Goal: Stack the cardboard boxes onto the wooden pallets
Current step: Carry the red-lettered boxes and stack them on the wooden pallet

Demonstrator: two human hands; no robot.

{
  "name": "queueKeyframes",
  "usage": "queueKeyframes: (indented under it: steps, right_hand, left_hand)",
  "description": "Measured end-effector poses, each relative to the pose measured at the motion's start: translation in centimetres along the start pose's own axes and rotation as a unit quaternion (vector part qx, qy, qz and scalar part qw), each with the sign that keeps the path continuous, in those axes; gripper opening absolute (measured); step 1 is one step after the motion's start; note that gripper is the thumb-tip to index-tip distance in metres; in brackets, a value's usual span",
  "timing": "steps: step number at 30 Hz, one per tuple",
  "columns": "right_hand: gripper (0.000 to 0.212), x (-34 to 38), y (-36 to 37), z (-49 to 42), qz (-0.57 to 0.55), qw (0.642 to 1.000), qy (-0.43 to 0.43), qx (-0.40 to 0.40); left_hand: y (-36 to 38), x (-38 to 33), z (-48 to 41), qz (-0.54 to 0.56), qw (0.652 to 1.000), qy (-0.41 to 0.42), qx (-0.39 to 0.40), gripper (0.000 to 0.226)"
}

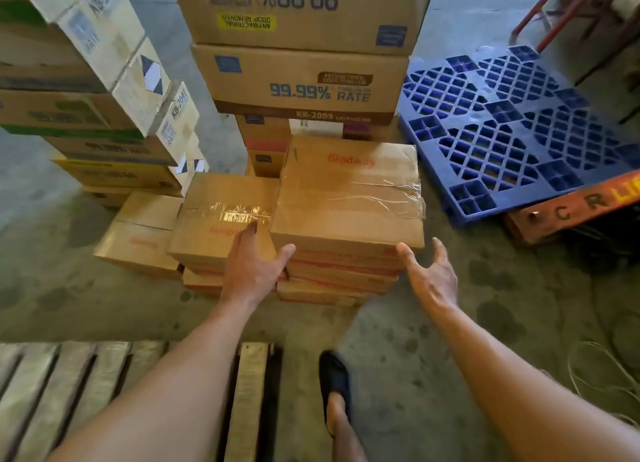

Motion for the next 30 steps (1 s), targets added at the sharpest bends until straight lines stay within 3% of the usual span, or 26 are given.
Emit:
queueKeyframes:
  steps: [2,8,12,17,20,25,30]
  right_hand:
    - [0.096,0.2,1.4,-2.8,-0.001,1.000,0.027,0.006]
    - [0.099,0.1,3.4,-9.2,-0.046,0.996,0.070,0.012]
    - [0.088,-0.1,4.2,-11.0,-0.096,0.992,0.075,0.024]
    - [0.082,-0.1,4.9,-11.6,-0.166,0.983,0.074,0.025]
    - [0.086,-0.4,4.3,-11.3,-0.186,0.980,0.067,0.032]
    - [0.093,-1.4,1.8,-8.1,-0.205,0.977,0.034,0.047]
    - [0.081,-2.8,-1.2,-2.6,-0.218,0.975,-0.025,0.038]
  left_hand:
    - [1.4,1.0,-2.6,0.015,1.000,-0.023,0.000,0.072]
    - [6.0,4.1,-9.0,0.120,0.986,-0.118,0.012,0.092]
    - [8.0,6.1,-11.1,0.173,0.976,-0.119,0.050,0.079]
    - [9.0,7.1,-12.4,0.271,0.951,-0.126,0.081,0.087]
    - [9.0,6.4,-11.3,0.294,0.944,-0.137,0.062,0.075]
    - [7.8,4.9,-6.8,0.313,0.939,-0.137,0.035,0.093]
    - [5.1,2.9,0.8,0.298,0.950,-0.093,-0.013,0.076]
Point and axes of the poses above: each hand's wrist, its own z-axis away from the middle knuckle, its own y-axis out of the palm, x = y × z, the point moved 1 cm from there along -z, towards the middle knuckle, and after that the axes turned 8 degrees about y, right-handed, at the moved point
